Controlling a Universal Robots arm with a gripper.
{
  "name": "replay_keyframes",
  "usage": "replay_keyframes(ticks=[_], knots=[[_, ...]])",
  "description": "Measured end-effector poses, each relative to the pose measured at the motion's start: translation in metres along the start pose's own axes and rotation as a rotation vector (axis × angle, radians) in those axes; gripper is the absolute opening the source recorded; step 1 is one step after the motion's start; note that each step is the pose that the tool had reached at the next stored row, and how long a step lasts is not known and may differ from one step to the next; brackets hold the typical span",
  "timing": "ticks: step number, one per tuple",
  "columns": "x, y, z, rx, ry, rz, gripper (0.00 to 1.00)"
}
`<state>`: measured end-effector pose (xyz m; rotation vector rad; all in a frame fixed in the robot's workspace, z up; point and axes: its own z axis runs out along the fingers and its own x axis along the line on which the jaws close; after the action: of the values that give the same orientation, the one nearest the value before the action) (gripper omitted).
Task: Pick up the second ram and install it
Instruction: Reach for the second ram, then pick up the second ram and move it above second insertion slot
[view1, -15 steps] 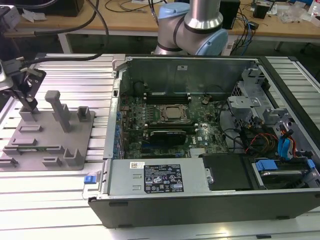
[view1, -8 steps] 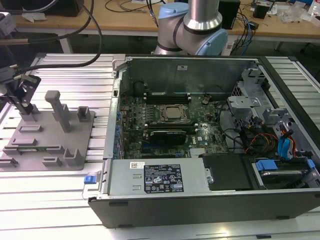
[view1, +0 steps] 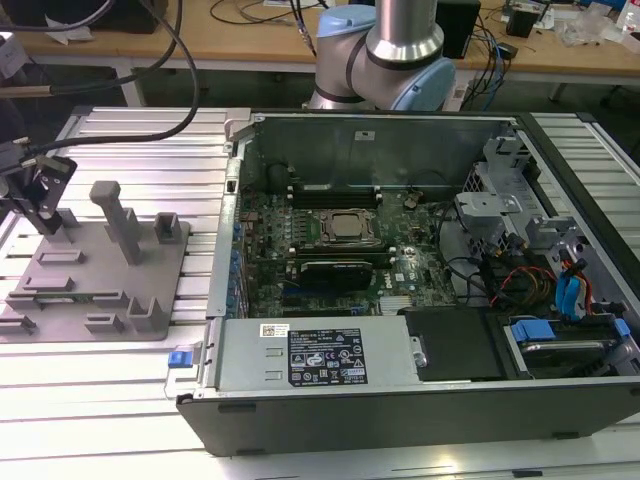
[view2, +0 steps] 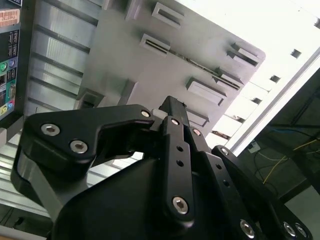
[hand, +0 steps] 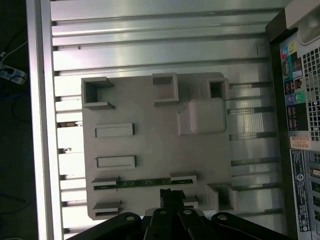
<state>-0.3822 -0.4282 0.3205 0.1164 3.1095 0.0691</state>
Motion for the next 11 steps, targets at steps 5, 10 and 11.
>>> replay_keyframes(ticks=[5, 10, 11], knots=[[0.0000, 0.0000, 0.0004, -0.0001, -0.0001, 0.000, 0.08], [0.0000, 0.0000, 0.0006, -0.0001, -0.0001, 0.000, 0.08], [0.0000, 0.0000, 0.0006, -0.0002, -0.0002, 0.000, 0.08]])
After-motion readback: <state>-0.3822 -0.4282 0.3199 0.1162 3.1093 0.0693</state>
